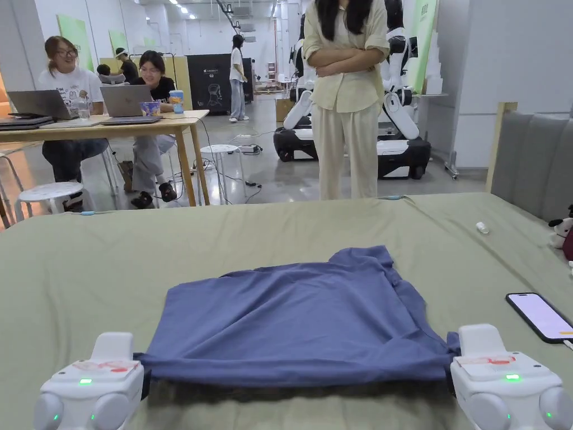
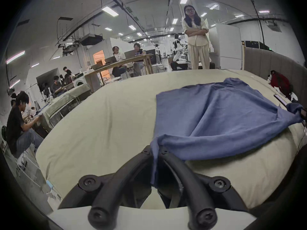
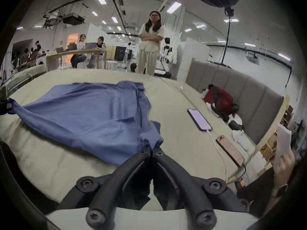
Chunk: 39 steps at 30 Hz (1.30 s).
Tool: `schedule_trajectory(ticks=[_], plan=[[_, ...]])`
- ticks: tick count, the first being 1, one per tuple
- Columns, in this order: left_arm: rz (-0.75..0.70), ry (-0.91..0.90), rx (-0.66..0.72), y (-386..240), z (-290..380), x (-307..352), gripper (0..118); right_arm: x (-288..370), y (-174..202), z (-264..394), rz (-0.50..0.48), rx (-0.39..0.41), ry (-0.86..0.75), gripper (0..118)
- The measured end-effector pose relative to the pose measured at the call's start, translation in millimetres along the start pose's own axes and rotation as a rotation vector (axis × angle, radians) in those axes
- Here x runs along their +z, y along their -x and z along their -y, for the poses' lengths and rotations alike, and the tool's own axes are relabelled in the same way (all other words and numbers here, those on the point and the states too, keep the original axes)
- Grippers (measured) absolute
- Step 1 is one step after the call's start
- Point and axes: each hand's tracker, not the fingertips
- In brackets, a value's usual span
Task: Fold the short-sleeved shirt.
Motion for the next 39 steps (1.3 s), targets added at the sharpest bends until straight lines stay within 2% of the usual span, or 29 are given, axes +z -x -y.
schedule_trajectory(ticks=[2, 5, 9, 11, 12, 13, 15, 16, 18, 19, 20, 21, 22, 23, 24, 30, 31, 32, 33, 34, 35, 39], plan=[[-0.005, 0.017, -0.006, 1.0, 11.9, -10.6, 2, -4.8, 1.2, 10.8, 0.017, 0.014, 0.033, 1], [0.004, 0.078, 0.018, -1.0, 22.3, -19.9, 2, -14.2, 2.8, 21.5, -0.003, -0.013, 0.088, 1], [-0.006, 0.101, 0.011, -10.6, 29.3, -26.2, 2, -23.3, 11.7, 25.2, 0.007, 0.011, 0.107, 2], [-0.012, 0.100, 0.011, -12.8, 28.8, -25.7, 4, -22.9, 11.7, 25.7, 0.002, 0.012, 0.115, 5], [-0.021, 0.094, 0.012, -12.2, 27.7, -25.4, 18, -20.6, 12.1, 25.4, 0.004, 0.011, 0.112, 23], [-0.028, 0.097, 0.006, -12.7, 24.1, -23.4, 42, -17.3, 11.7, 23.9, 0.005, 0.007, 0.105, 53], [-0.030, 0.097, 0.010, -8.5, 16.4, -19.0, 99, -10.9, 9.5, 17.8, -0.005, -0.005, 0.087, 117], [-0.033, 0.077, 0.020, -6.4, 10.8, -13.5, 109, -4.6, 9.5, 13.2, -0.014, -0.003, 0.050, 118], [-0.015, 0.023, 0.019, -3.4, -2.8, -2.0, 108, 3.5, 10.9, -1.6, -0.027, -0.001, 0.011, 114], [-0.022, 0.017, 0.019, -2.8, -10.1, 3.6, 102, 7.7, 10.6, -9.2, -0.038, -0.007, 0.002, 111], [-0.024, -0.006, 0.032, -2.0, -15.8, 8.4, 87, 10.3, 11.5, -15.1, -0.056, -0.015, -0.020, 101], [-0.027, -0.030, 0.049, -0.6, -21.4, 13.2, 50, 11.7, 13.7, -21.4, -0.083, -0.026, -0.045, 74], [-0.026, -0.033, 0.055, 0.4, -25.7, 15.4, 14, 11.3, 16.5, -26.3, -0.089, -0.032, -0.052, 42], [-0.026, -0.030, 0.053, 0.9, -28.4, 15.0, 0, 10.2, 18.4, -29.9, -0.089, -0.032, -0.054, 13], [-0.037, -0.036, 0.062, 0.9, -30.5, 15.6, 0, 7.1, 22.2, -31.9, -0.082, -0.033, -0.057, 1], [0.007, 0.012, 0.074, 1.3, -21.3, 5.2, 1, -2.8, 38.9, -38.8, -0.110, -0.019, -0.057, 0], [0.001, 0.025, 0.067, 1.0, -17.1, 1.4, 14, -4.7, 42.4, -38.9, -0.115, -0.013, -0.056, 0], [-0.004, 0.042, 0.061, 1.1, -13.6, -1.7, 34, -6.2, 44.5, -39.6, -0.120, -0.008, -0.054, 0], [-0.004, 0.073, 0.052, 2.4, -9.9, -5.5, 65, -7.9, 47.2, -40.3, -0.127, -0.002, -0.049, 0], [0.004, 0.105, 0.061, 4.2, -5.5, -9.7, 82, -9.1, 49.7, -40.5, -0.131, 0.002, -0.047, 0], [0.006, 0.124, 0.064, 5.0, -1.1, -13.1, 89, -12.9, 52.8, -39.4, -0.134, 0.008, -0.045, 0], [-0.002, 0.148, 0.043, 7.0, 12.2, -20.1, 85, -13.9, 59.3, -39.3, -0.146, 0.022, -0.038, 0]])
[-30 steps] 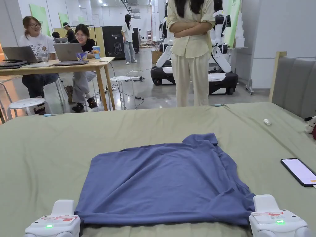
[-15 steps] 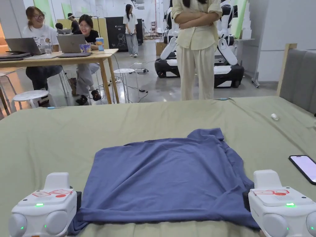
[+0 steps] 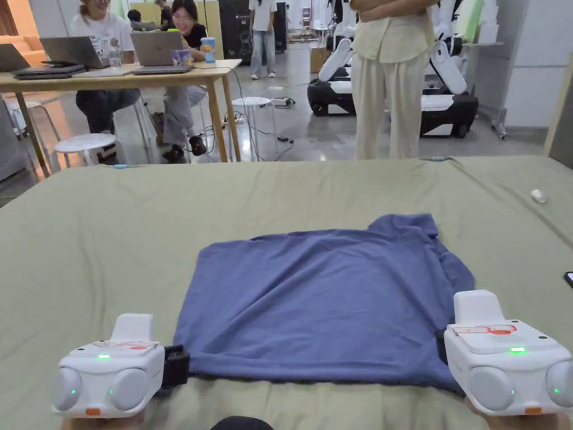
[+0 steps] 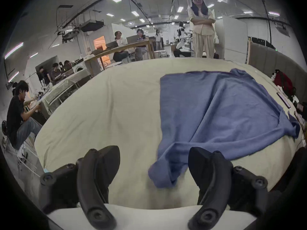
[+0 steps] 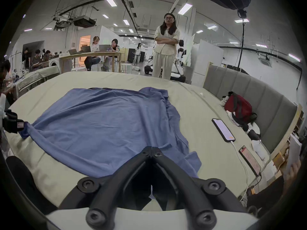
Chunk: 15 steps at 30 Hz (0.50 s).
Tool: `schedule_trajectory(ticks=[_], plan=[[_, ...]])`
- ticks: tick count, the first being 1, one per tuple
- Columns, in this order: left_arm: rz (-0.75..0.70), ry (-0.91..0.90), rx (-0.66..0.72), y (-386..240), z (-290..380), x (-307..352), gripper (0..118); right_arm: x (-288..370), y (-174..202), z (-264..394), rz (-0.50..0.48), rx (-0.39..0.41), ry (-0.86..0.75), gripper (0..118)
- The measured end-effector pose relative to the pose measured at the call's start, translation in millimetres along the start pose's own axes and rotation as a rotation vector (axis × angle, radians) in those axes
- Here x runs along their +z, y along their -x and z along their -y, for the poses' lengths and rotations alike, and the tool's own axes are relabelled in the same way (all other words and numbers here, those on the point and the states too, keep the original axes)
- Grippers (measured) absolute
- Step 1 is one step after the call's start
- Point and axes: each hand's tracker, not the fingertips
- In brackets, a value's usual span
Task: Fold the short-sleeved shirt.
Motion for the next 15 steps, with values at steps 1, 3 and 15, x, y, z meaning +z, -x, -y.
schedule_trajectory(ticks=[1, 3, 15], plan=[[-0.007, 0.017, -0.011, -0.5, 2.8, -4.0, 85, 0.1, 1.6, -0.1, -0.002, 0.003, 0.002, 0], [-0.007, 0.036, -0.018, -0.1, 6.3, -9.9, 84, -0.1, 2.7, 0.6, -0.005, 0.009, 0.007, 0], [0.034, 0.049, -0.010, -10.4, 10.3, -15.2, 1, -10.7, -2.2, 6.7, 0.003, 0.016, 0.027, 0]])
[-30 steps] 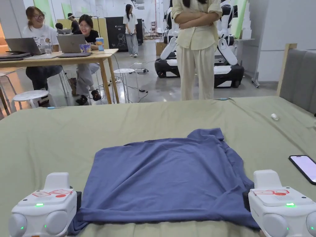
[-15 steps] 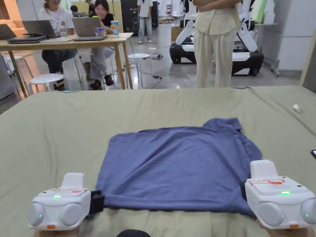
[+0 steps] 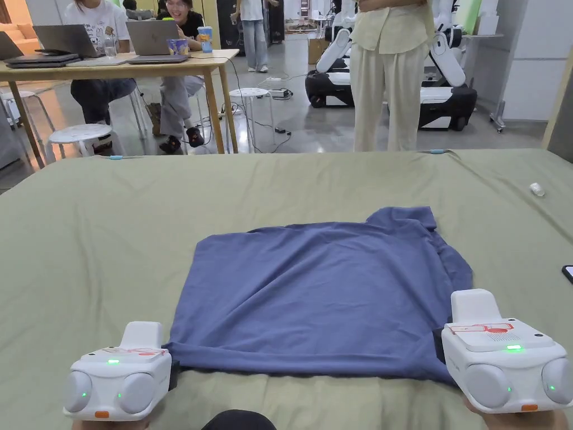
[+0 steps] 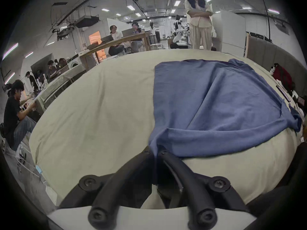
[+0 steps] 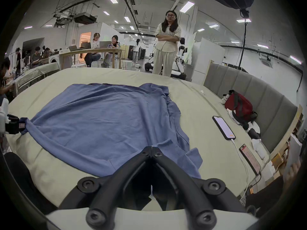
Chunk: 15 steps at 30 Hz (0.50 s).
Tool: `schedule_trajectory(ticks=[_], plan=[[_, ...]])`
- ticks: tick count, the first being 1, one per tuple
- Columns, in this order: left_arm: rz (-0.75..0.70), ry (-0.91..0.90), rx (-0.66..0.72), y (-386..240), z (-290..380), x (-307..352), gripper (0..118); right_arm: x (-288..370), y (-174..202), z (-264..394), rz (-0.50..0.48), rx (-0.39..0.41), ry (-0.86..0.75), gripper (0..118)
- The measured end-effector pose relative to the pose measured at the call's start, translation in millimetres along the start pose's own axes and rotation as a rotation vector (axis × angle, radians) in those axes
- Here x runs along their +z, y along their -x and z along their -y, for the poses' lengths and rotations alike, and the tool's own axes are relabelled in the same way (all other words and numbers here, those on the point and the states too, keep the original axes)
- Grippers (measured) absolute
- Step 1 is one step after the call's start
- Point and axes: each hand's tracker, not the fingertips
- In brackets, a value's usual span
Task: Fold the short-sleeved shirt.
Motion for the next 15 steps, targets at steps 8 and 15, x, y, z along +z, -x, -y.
schedule_trajectory(ticks=[8, 15], plan=[[0.005, -0.009, 0.003, 2.4, -4.8, 4.0, 1, 2.9, -21.0, 12.0, -0.017, -0.065, 0.036, 102], [0.007, -0.015, 0.001, 2.9, -4.3, 6.0, 1, -2.7, -37.1, 40.8, 0.033, -0.058, 0.144, 106]])
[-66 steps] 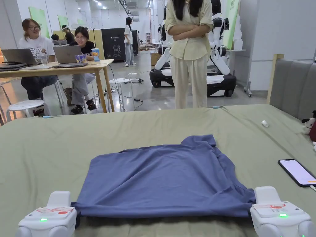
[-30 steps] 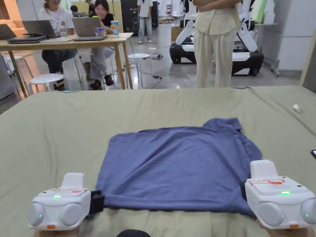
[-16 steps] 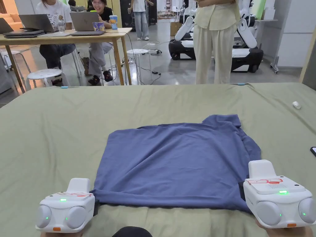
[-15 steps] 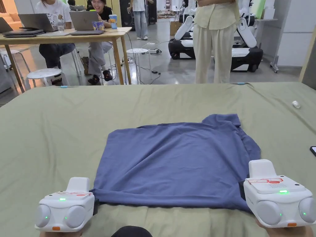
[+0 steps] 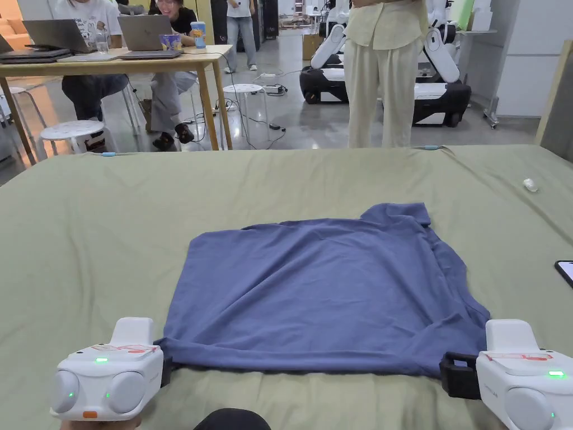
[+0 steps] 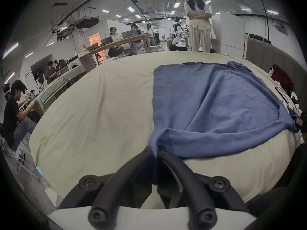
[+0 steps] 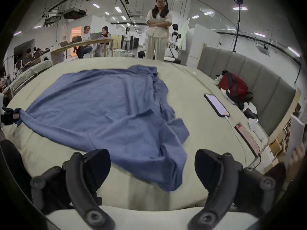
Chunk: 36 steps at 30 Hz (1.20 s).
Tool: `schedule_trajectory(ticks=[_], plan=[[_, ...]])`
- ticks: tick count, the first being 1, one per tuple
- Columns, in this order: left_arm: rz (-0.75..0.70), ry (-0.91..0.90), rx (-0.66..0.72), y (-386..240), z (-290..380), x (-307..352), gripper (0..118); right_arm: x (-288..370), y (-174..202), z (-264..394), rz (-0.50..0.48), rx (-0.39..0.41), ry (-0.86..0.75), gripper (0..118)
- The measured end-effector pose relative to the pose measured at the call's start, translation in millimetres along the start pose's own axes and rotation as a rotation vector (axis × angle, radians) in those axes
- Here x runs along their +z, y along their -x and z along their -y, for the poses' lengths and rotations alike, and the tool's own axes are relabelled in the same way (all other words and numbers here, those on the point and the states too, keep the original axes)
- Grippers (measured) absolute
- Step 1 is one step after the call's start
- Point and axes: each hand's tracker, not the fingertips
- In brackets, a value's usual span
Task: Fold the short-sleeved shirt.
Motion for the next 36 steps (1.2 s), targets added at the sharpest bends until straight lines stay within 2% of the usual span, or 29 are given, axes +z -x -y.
schedule_trajectory(ticks=[2, 4, 5, 6, 7, 9, 10, 11, 12, 14, 17, 21, 26, 30, 36], plan=[[0.003, -0.001, 0.002, 0.3, 0.3, 0.5, 1, -8.2, -4.1, 7.0, 0.001, -0.013, 0.028, 106], [0.005, 0.001, -0.001, 0.7, 0.6, 0.0, 1, -16.4, -6.4, 11.3, 0.003, -0.023, 0.055, 95], [0.006, 0.001, -0.006, 0.7, 0.7, -0.7, 1, -21.4, -7.1, 12.9, 0.005, -0.022, 0.066, 83], [0.005, 0.001, -0.010, 0.4, 0.7, -1.2, 1, -26.6, -7.0, 15.0, 0.000, -0.020, 0.081, 67], [0.004, 0.002, -0.012, 0.2, 0.6, -1.7, 1, -30.6, -7.1, 17.0, -0.032, -0.033, 0.094, 59], [0.004, 0.003, -0.012, 0.1, 0.5, -2.8, 1, -29.5, -4.1, 18.6, -0.032, -0.042, 0.078, 48], [0.004, 0.004, -0.012, 0.1, 0.6, -2.9, 1, -24.4, -1.9, 17.1, -0.038, -0.030, 0.067, 35], [0.004, 0.003, -0.012, 0.1, 0.8, -2.8, 1, -20.8, -0.8, 15.2, -0.058, -0.032, 0.056, 15], [0.003, 0.003, -0.013, 0.3, 0.8, -2.8, 1, -18.5, 0.6, 13.7, -0.072, -0.052, 0.037, 11], [0.003, -0.007, -0.009, 1.1, -0.2, 0.4, 1, -18.8, 3.4, 12.4, -0.051, -0.014, 0.030, 11], [0.006, -0.036, 0.003, 5.0, -9.5, 6.2, 1, -14.3, -1.5, 3.5, -0.063, -0.035, -0.001, 11], [0.004, -0.092, 0.011, 9.8, -37.6, 9.5, 1, 0.3, -3.9, -32.4, -0.061, -0.027, -0.076, 11], [0.005, -0.129, 0.008, 7.0, -90.6, -8.3, 1, -26.5, -2.6, -90.4, -0.049, 0.015, -0.119, 11], [-0.012, -0.106, -0.019, -4.3, -126.9, -44.9, 1, -75.5, 0.9, -129.6, -0.036, 0.038, -0.106, 11], [-0.039, 0.008, -0.078, -27.6, -155.9, -116.2, 1, -161.0, 3.9, -167.5, -0.050, 0.018, -0.028, 11]])
